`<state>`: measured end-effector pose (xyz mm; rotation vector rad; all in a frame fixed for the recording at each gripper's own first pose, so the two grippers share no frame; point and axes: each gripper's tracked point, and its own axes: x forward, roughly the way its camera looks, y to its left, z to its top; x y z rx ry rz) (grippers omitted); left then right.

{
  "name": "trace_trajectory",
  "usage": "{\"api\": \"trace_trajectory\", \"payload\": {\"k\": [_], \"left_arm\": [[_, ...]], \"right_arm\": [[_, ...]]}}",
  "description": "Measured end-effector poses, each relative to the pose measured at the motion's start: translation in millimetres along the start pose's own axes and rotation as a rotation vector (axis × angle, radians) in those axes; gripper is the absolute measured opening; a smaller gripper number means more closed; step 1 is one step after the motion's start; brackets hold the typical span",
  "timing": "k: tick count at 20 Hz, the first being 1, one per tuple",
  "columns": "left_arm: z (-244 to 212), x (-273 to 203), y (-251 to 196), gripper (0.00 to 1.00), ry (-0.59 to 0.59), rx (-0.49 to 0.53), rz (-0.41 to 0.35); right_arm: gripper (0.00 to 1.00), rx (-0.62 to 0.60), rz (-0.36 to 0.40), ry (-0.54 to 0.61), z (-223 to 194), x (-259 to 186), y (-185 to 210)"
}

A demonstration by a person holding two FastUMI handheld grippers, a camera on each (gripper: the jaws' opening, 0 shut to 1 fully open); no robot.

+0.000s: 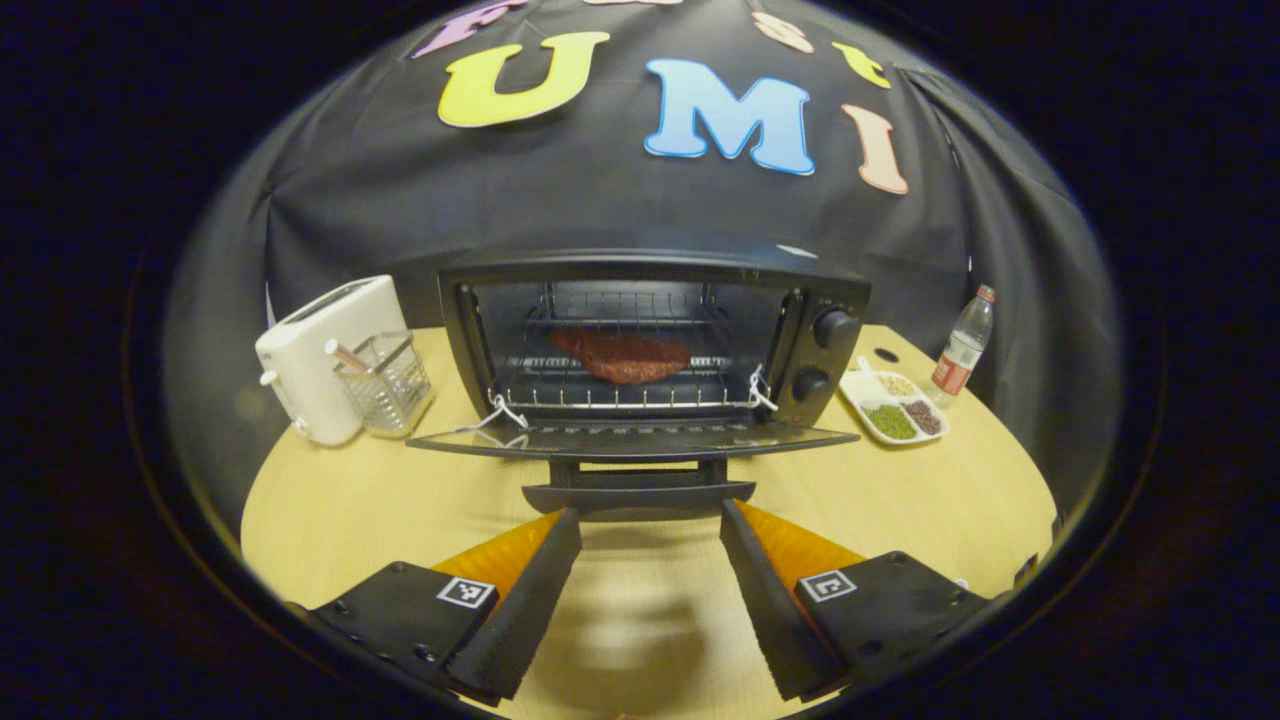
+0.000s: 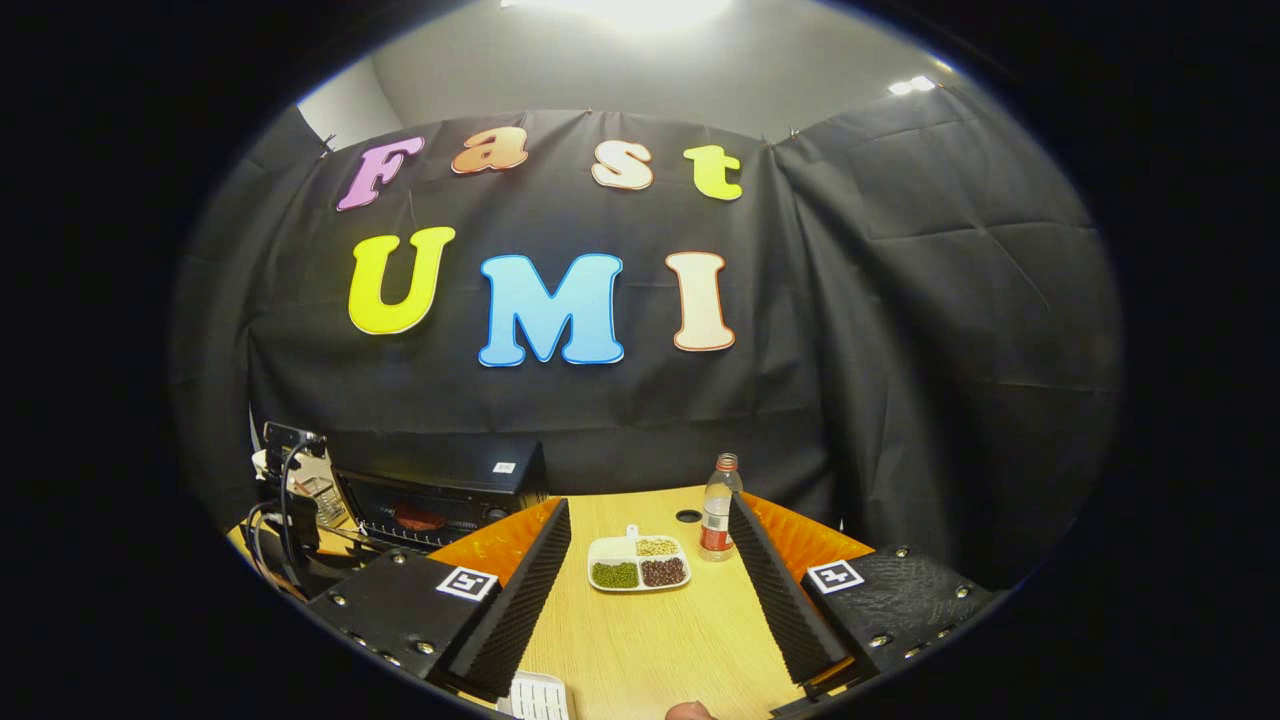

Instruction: Open the electric oven with the left hand, put the food in, and close the electric oven.

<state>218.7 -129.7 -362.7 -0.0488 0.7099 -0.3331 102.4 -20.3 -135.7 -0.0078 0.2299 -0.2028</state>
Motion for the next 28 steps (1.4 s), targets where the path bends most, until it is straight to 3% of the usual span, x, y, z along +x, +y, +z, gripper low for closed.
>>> {"api": "trace_trajectory", "payload": {"k": [3,4,8,9,11,15,21,22,24,25,28], "left_arm": [[25,2,0,0.90,-0.041,0.031,-0.004],[35,4,0,0.95,-0.059,0.033,-0.007],[70,19,6,0.95,-0.109,0.056,-0.006],[78,22,10,0.90,-0.122,0.052,-0.004],[89,19,11,0.99,-0.144,0.046,-0.005],[110,-28,16,0.95,-0.228,0.033,-0.013],[131,-135,19,0.99,-0.387,0.010,0.097],[134,-157,16,0.91,-0.415,0.011,0.119],[134,-202,9,0.99,-0.471,0.004,0.151],[132,-222,5,0.90,-0.493,-0.005,0.165],[123,-273,-10,0.94,-0.524,-0.033,0.196]], "right_arm": [[0.96,0.000,-0.002,0.005,0,-2,4],[0.96,-0.002,-0.002,0.004,0,-1,5],[0.96,-0.012,-0.010,0.011,-1,4,10],[0.96,-0.009,-0.013,0.013,-1,3,11],[0.97,0.008,-0.011,0.015,-1,3,16],[0.97,0.022,0.035,-0.013,11,-3,29],[0.96,0.041,0.170,-0.047,28,-29,33],[0.97,0.041,0.190,-0.048,29,-35,30],[0.96,0.043,0.227,-0.047,29,-48,25],[0.97,0.046,0.240,-0.047,30,-55,21],[0.96,0.051,0.270,-0.046,28,-73,11]]}}
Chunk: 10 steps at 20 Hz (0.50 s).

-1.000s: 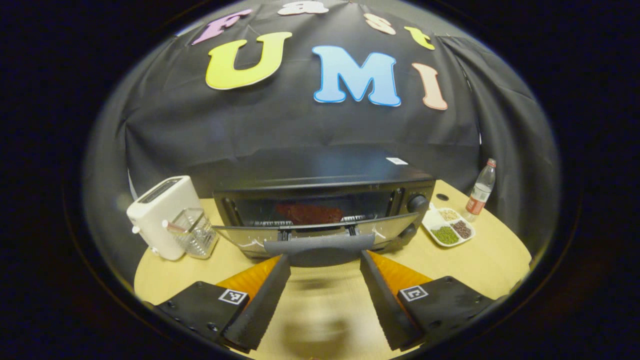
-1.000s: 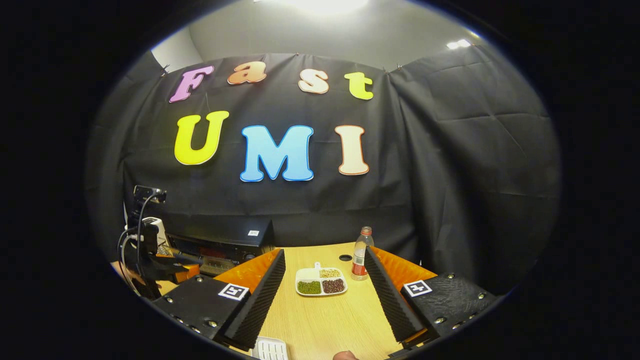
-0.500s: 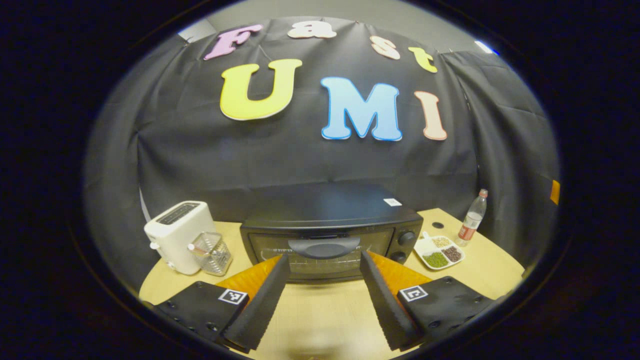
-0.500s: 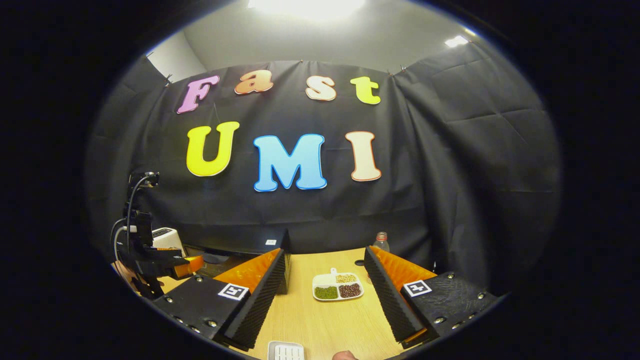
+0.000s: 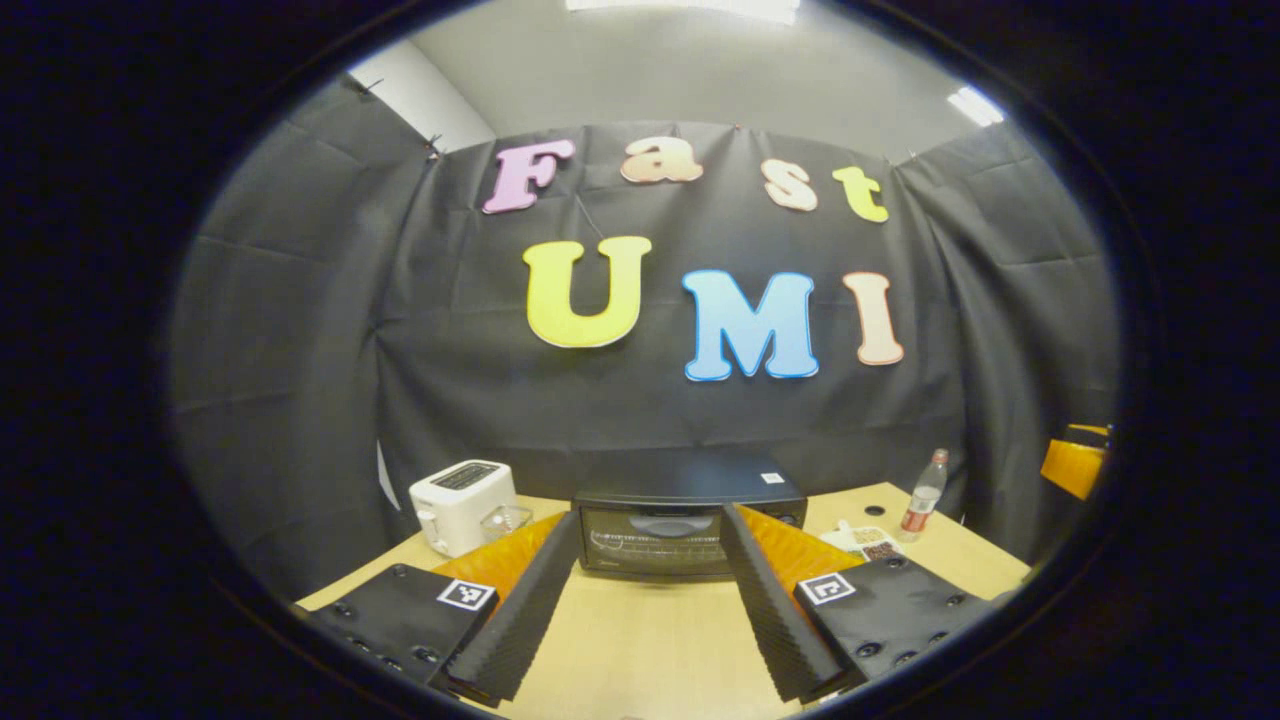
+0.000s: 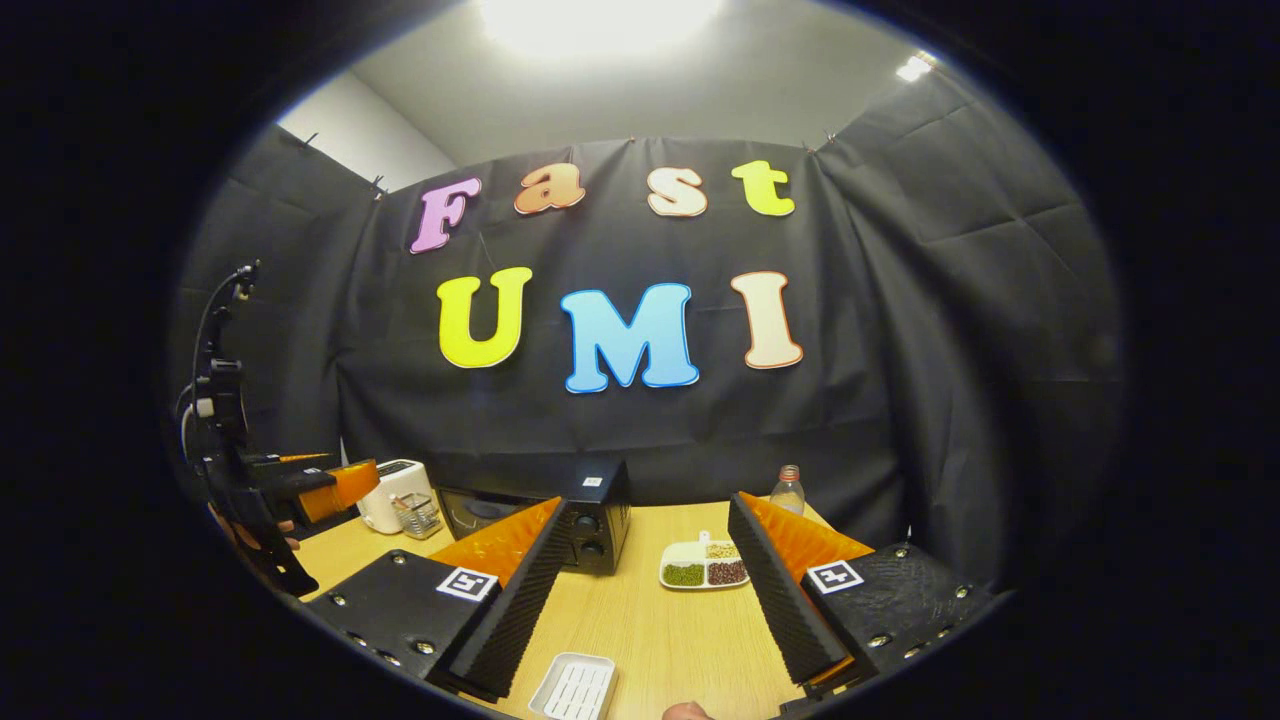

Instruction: Open the electric oven with the left hand, put the food in, and close the electric oven.

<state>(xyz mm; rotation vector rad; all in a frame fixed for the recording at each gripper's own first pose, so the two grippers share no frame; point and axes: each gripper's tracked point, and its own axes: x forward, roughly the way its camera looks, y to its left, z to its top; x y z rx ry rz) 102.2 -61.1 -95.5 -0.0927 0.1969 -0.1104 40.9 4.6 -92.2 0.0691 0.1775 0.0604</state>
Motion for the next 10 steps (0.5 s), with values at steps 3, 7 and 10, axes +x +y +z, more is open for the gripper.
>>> {"api": "trace_trajectory", "payload": {"k": [3,7,10], "left_arm": [[13,-43,2,0.99,-0.032,0.007,0.004],[21,-86,11,0.99,-0.067,0.003,0.006],[32,-107,26,0.99,-0.102,0.006,0.021]], "right_arm": [[0.96,-0.024,-0.002,-0.018,4,-19,-5],[0.96,-0.060,0.000,-0.081,19,-32,1],[0.96,-0.065,0.009,-0.093,22,-36,13]]}}
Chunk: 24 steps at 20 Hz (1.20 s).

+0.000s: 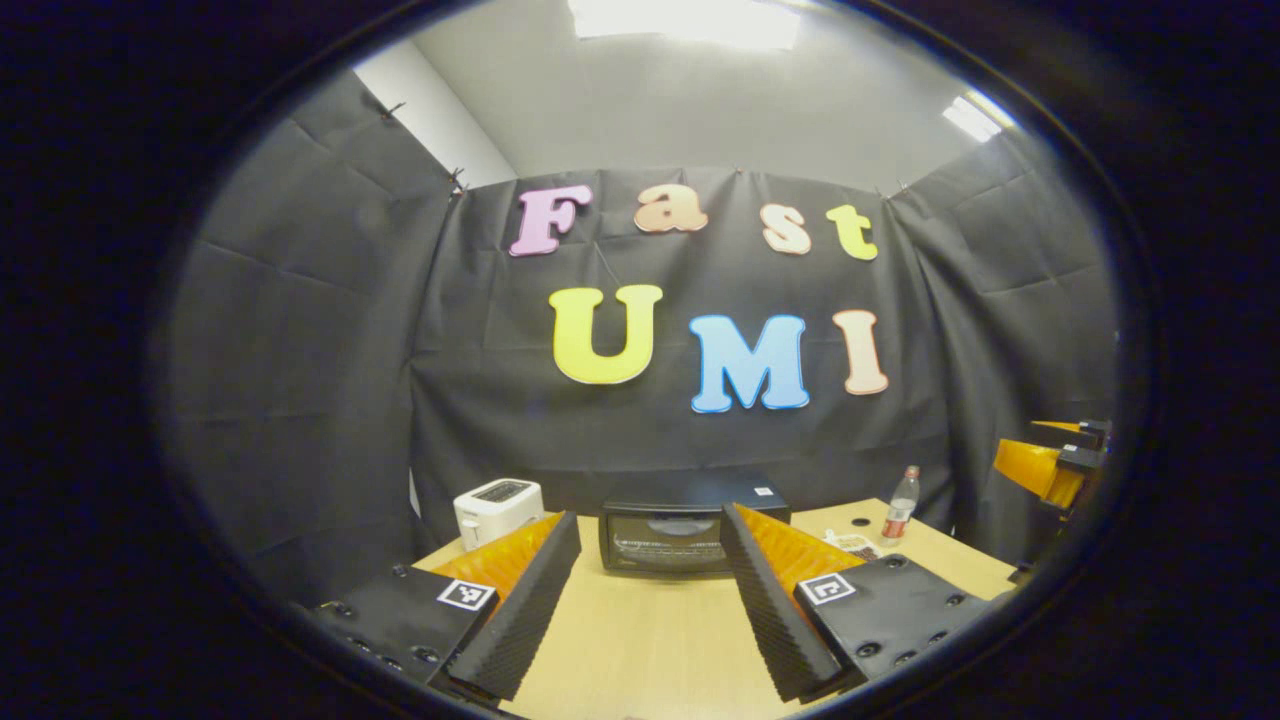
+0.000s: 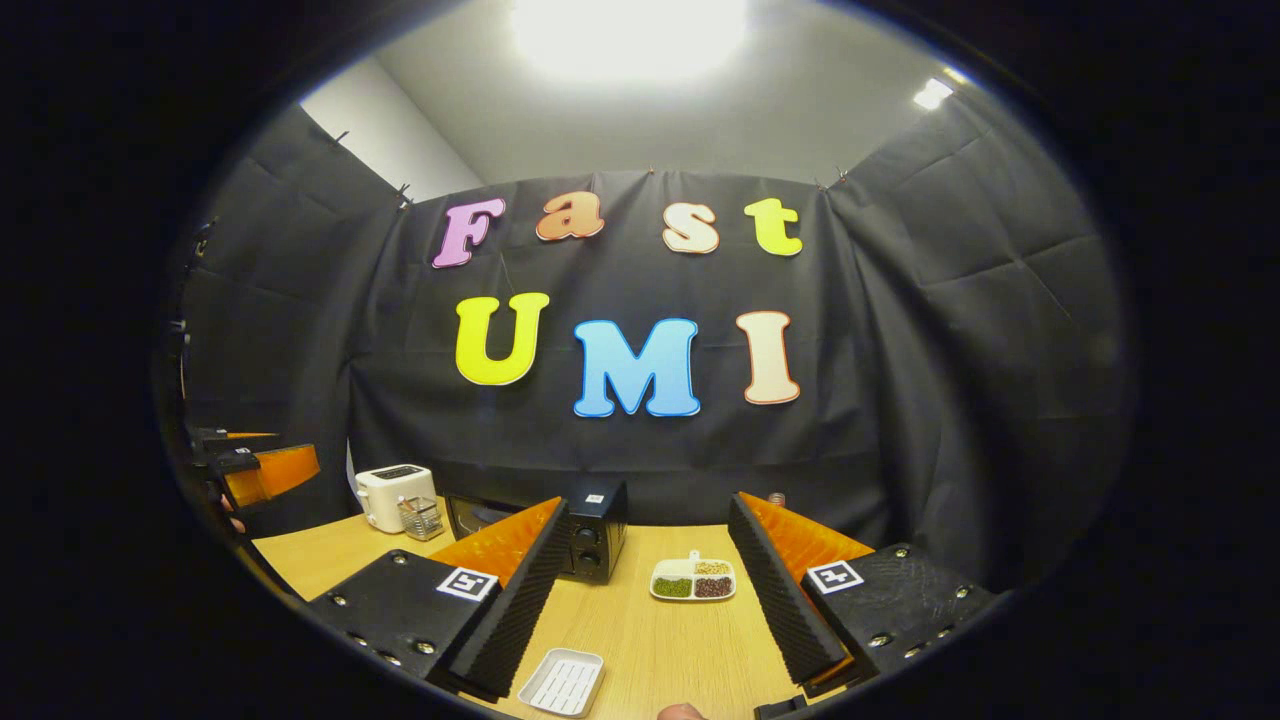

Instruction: Open the electric oven with the left hand, put the food in, and close the electric oven.

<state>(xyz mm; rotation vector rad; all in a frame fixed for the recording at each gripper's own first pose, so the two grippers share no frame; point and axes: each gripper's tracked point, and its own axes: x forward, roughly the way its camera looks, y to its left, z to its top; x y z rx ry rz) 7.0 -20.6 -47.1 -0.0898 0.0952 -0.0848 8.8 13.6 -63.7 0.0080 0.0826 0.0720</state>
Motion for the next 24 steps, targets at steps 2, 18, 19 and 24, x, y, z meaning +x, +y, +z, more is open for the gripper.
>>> {"api": "trace_trajectory", "payload": {"k": [2,18,19,24], "left_arm": [[5,-9,7,0.99,-0.011,-0.007,0.009],[23,-19,46,0.99,-0.036,-0.019,0.035],[23,-16,44,0.99,-0.037,-0.021,0.032],[27,-12,41,0.99,-0.050,-0.019,0.019]], "right_arm": [[0.96,-0.001,0.013,-0.004,3,-1,11],[0.96,-0.014,0.093,-0.055,26,8,71],[0.96,-0.013,0.090,-0.053,26,9,71],[0.96,-0.015,0.075,-0.061,30,11,67]]}}
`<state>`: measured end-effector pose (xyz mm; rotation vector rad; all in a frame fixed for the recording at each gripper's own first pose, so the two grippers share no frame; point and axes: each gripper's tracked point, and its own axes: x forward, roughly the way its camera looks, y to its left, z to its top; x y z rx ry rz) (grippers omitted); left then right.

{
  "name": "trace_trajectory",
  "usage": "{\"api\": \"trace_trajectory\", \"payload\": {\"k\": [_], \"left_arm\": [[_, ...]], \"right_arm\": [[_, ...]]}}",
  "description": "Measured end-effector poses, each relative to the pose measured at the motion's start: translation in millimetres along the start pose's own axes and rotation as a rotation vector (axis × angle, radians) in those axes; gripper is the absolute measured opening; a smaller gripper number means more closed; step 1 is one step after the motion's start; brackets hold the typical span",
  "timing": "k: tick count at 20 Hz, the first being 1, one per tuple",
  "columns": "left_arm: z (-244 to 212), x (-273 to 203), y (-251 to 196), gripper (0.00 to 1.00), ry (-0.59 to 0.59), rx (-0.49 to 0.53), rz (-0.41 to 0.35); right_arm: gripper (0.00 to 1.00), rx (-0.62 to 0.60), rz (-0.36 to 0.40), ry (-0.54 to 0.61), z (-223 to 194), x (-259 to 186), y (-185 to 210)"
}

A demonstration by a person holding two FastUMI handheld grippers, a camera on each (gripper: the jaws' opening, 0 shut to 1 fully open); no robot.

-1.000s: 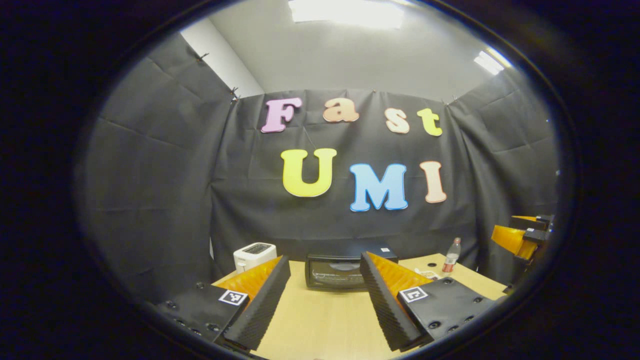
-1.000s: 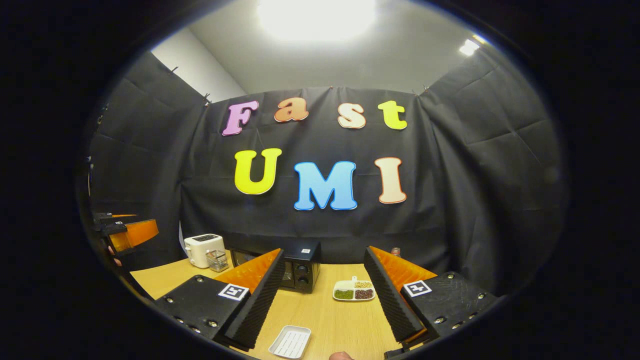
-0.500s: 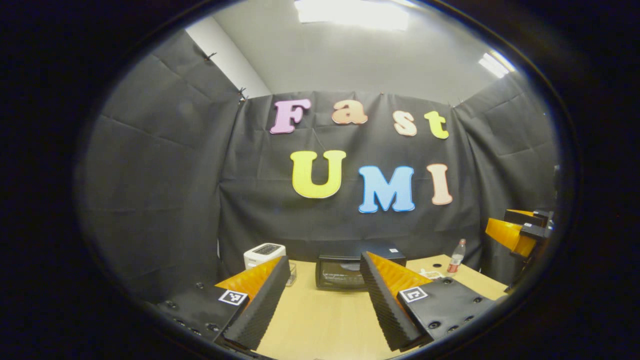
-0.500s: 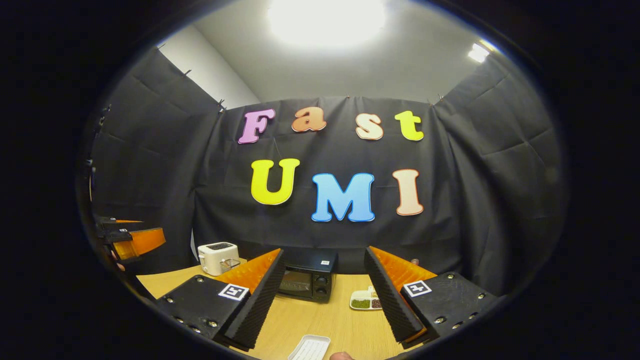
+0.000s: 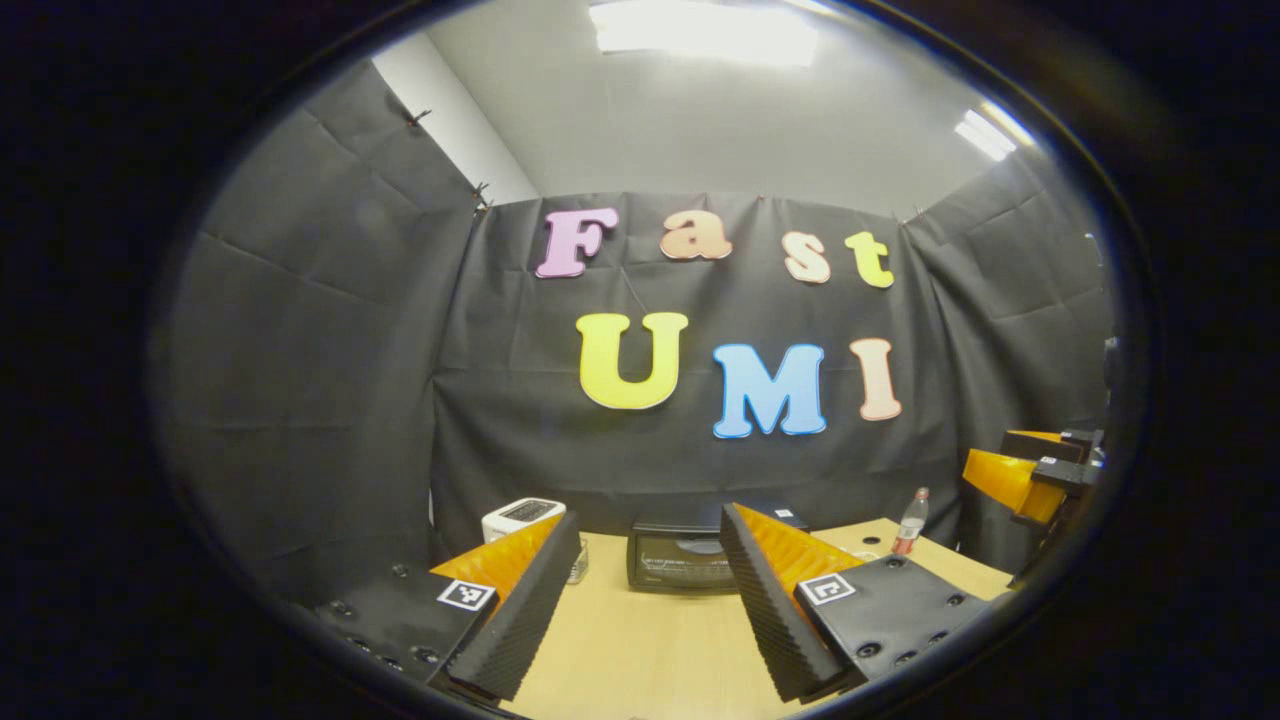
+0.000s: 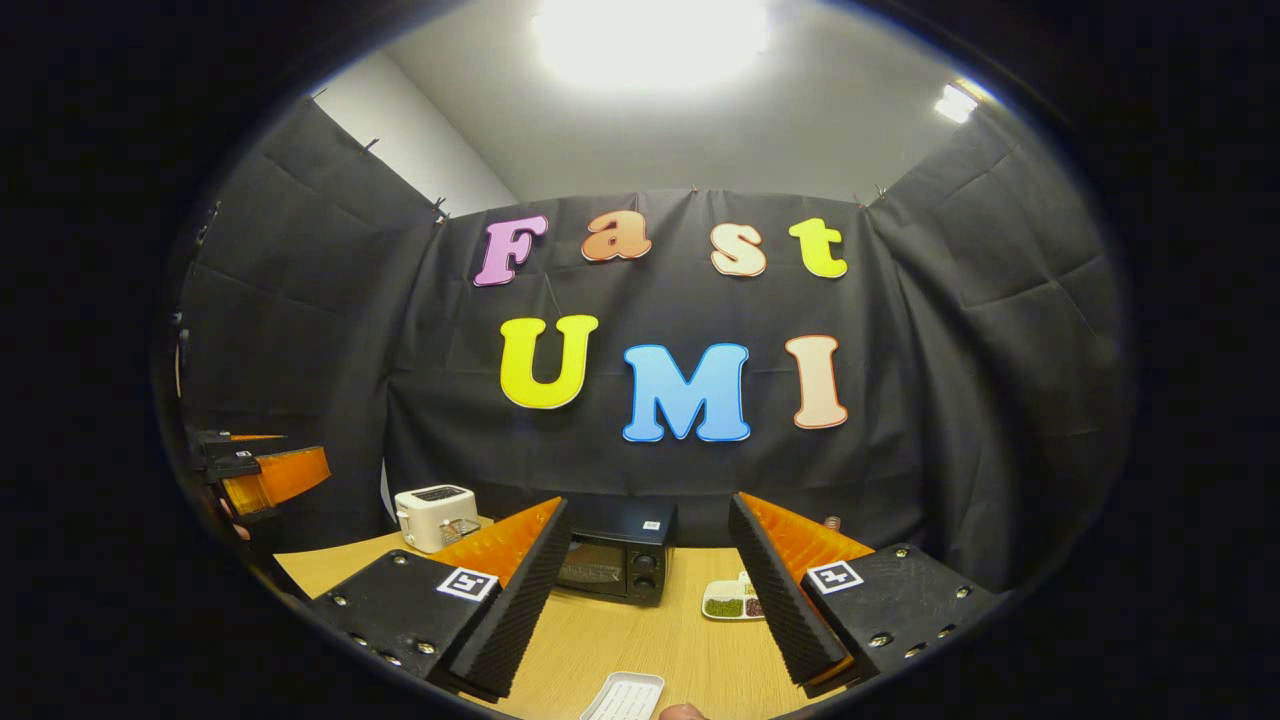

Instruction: Open the electric oven with the left hand, put the food in, and close the electric oven.

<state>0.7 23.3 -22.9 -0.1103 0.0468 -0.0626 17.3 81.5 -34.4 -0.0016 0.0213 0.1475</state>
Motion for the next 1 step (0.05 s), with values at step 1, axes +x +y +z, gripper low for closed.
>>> {"api": "trace_trajectory", "payload": {"k": [1], "left_arm": [[0.8,0.8,-0.7,0.99,-0.003,0.002,-0.003]], "right_arm": [[0.89,-0.002,-0.003,-0.001,0.5,-0.6,-0.8]]}}
